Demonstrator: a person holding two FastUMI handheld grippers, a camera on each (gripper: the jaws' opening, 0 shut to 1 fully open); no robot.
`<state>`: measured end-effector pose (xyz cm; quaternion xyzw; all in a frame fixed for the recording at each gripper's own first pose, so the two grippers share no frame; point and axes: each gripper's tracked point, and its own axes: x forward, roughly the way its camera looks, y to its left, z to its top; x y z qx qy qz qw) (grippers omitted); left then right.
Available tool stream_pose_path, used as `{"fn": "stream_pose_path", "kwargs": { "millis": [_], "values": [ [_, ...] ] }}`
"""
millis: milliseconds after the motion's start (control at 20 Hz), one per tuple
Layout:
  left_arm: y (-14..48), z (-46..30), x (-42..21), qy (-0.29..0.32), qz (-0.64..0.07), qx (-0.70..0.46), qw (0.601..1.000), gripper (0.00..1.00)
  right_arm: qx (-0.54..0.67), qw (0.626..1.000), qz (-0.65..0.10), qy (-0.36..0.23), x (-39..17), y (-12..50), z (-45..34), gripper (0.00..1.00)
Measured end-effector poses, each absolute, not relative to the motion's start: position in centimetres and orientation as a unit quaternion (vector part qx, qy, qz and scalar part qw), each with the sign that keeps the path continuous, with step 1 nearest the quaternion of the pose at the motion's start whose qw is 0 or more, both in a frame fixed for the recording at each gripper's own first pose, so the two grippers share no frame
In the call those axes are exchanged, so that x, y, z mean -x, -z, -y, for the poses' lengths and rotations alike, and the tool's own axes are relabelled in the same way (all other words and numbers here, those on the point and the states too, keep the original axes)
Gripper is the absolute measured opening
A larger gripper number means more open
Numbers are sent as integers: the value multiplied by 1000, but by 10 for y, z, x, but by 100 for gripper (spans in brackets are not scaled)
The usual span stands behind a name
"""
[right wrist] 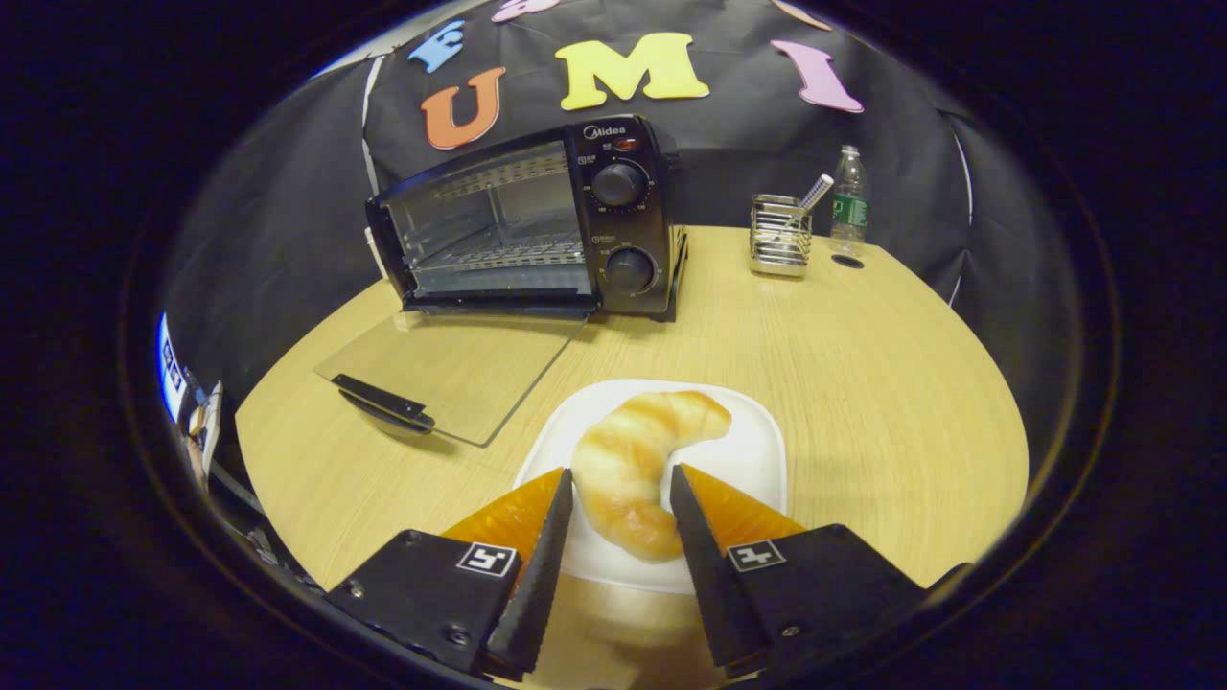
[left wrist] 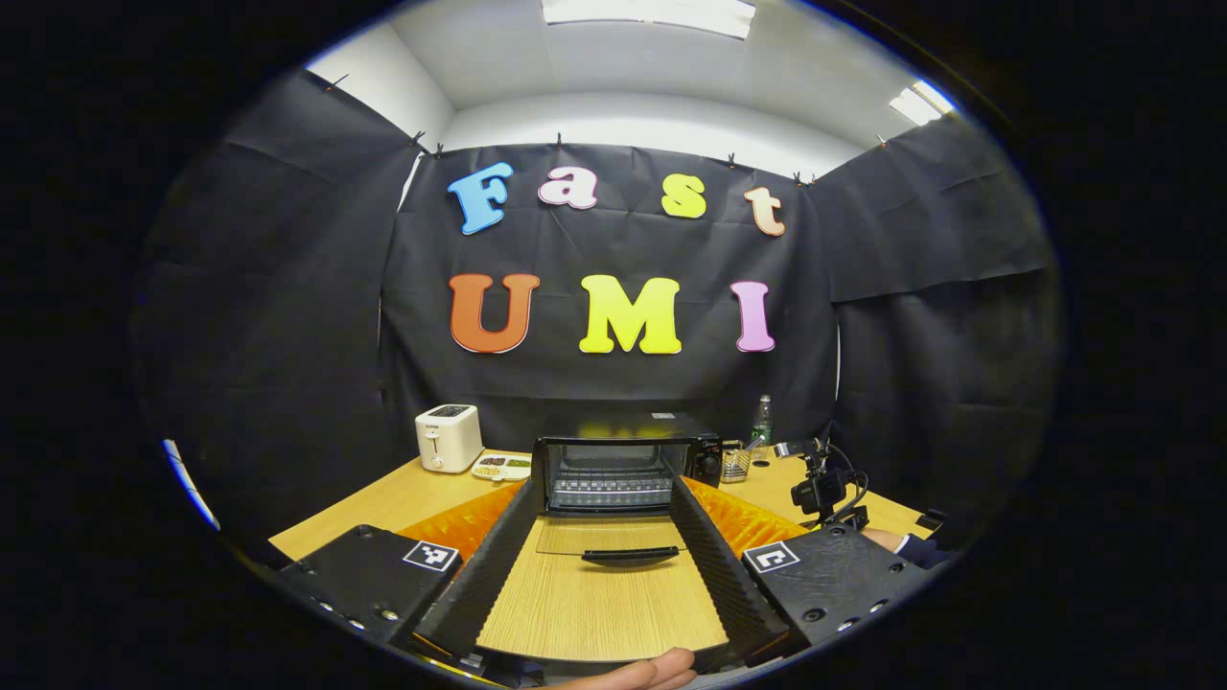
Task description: Open the electric oven with the left hand, put the food in, and close the electric oven.
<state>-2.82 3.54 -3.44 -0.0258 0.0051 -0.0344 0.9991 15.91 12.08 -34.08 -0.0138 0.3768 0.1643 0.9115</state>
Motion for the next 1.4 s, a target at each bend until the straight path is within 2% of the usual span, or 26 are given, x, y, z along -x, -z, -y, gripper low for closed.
{"fn": "stream_pose_path", "kwargs": {
  "millis": [250,500,750,950,1400],
  "values": [
    [48,-21,17,59,-12,29,998,93,-2,909,-378,-176,-156,341,-122,44],
    [52,-34,3,53,-17,30,998,93,-46,916,-350,-192,-158,306,-137,43],
    [48,-61,-14,32,-9,29,999,93,-41,918,-300,-256,-171,253,-181,43],
    [39,-76,-23,18,-3,23,1000,92,-15,904,-295,-309,-193,252,-238,43],
    [43,-114,-32,-16,-10,34,999,93,-28,918,-274,-285,-309,256,-321,44]
  ]
}}
